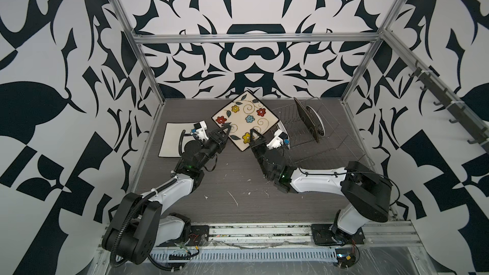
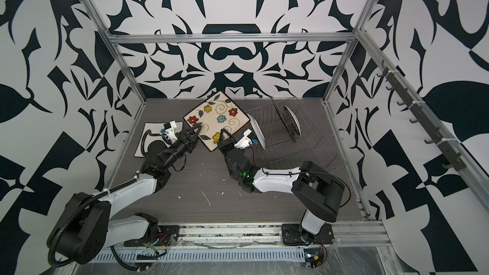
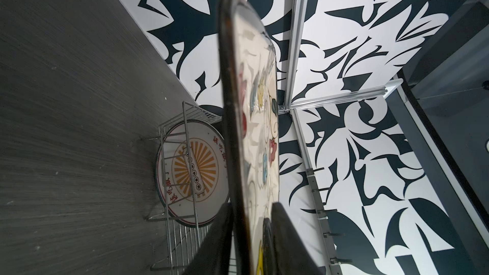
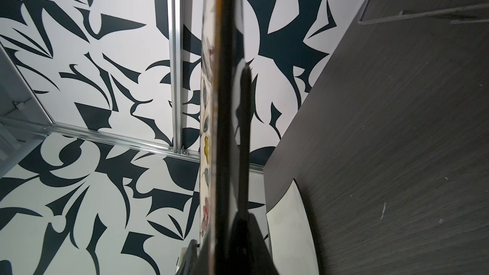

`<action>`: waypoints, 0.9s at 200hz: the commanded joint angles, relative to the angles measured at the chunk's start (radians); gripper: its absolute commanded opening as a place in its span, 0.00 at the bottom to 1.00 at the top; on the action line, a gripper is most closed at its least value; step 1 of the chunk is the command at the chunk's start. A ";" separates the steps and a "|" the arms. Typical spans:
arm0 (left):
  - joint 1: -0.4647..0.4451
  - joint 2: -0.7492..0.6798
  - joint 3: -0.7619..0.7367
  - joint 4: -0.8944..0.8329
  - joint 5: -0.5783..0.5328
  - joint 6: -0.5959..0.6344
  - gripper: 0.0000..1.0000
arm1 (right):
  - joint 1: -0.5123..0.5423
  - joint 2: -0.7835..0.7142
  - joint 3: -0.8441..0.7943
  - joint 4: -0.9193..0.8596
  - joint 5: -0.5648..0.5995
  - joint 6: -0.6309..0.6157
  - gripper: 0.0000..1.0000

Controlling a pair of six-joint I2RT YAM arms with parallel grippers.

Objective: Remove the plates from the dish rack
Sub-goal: 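Close the left gripper on the flowered plate's lower edge, then tilt the flowered plate down toward the table with both grippers holding it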

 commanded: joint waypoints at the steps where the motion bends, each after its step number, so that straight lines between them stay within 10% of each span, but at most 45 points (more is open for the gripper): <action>1: -0.005 0.004 -0.016 0.065 0.006 0.000 0.25 | 0.008 -0.037 0.075 0.225 -0.029 0.013 0.00; 82: -0.005 0.019 -0.025 0.088 -0.005 0.004 0.08 | 0.008 -0.057 0.072 0.176 -0.054 -0.010 0.00; 114: -0.005 0.019 -0.025 0.089 -0.008 0.003 0.00 | 0.007 -0.073 0.052 0.157 -0.051 -0.007 0.37; 180: -0.005 0.006 -0.024 0.110 -0.032 -0.003 0.00 | 0.006 -0.103 0.007 0.156 -0.029 0.006 0.76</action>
